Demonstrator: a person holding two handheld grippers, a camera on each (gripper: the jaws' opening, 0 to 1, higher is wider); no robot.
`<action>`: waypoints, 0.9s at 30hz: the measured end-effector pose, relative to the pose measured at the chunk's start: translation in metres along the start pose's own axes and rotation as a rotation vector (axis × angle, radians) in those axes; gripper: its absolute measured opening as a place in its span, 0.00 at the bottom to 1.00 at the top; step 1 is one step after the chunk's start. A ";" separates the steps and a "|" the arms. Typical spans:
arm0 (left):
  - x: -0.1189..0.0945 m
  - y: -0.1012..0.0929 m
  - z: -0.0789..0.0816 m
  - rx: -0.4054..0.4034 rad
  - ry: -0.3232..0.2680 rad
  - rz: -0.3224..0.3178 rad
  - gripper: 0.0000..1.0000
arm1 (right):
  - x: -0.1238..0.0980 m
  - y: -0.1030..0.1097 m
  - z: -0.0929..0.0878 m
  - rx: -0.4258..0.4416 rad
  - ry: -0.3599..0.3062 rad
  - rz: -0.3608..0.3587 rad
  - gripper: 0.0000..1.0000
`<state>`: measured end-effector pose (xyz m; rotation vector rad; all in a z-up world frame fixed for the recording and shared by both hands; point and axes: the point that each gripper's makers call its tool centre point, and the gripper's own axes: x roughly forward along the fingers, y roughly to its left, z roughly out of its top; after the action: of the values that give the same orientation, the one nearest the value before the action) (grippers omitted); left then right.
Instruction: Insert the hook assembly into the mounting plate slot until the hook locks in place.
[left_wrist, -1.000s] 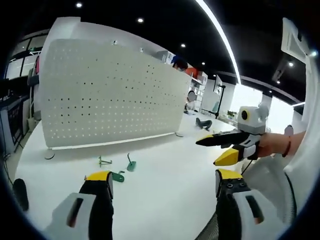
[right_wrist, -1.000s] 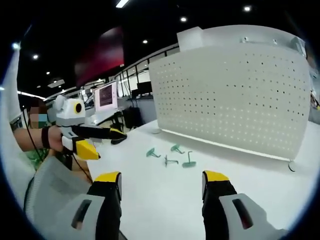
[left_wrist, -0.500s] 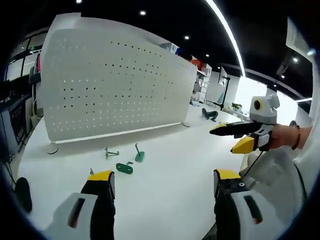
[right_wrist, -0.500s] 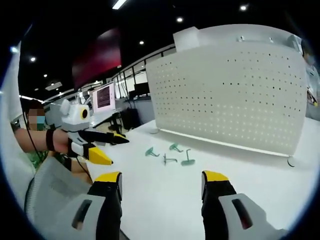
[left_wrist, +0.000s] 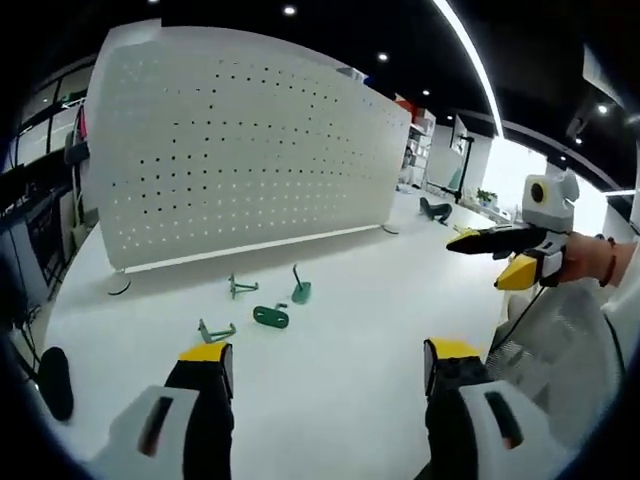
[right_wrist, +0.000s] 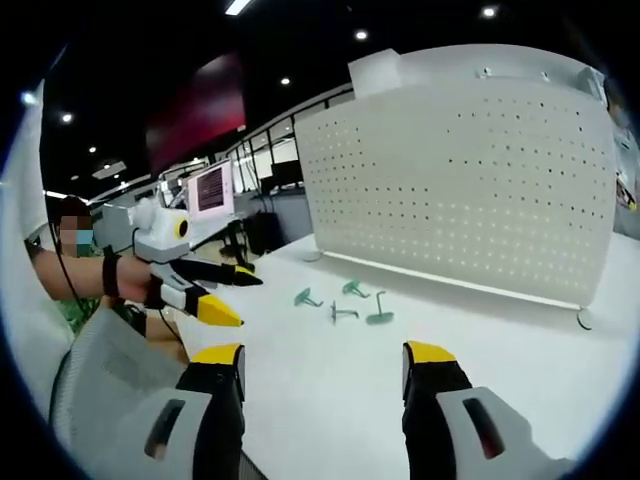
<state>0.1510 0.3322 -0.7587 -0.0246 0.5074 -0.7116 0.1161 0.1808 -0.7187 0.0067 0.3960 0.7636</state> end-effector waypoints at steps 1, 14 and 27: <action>0.001 0.002 -0.001 -0.007 0.003 0.004 0.79 | 0.000 0.000 0.000 0.002 0.001 0.000 0.64; 0.007 0.020 -0.011 -0.026 0.038 0.056 0.72 | -0.001 0.000 -0.004 0.012 0.008 -0.006 0.63; 0.017 0.042 -0.017 -0.032 0.072 0.106 0.68 | -0.003 -0.002 -0.009 0.025 0.015 -0.016 0.62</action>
<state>0.1803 0.3560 -0.7898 -0.0025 0.5845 -0.6020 0.1121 0.1760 -0.7258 0.0215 0.4197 0.7436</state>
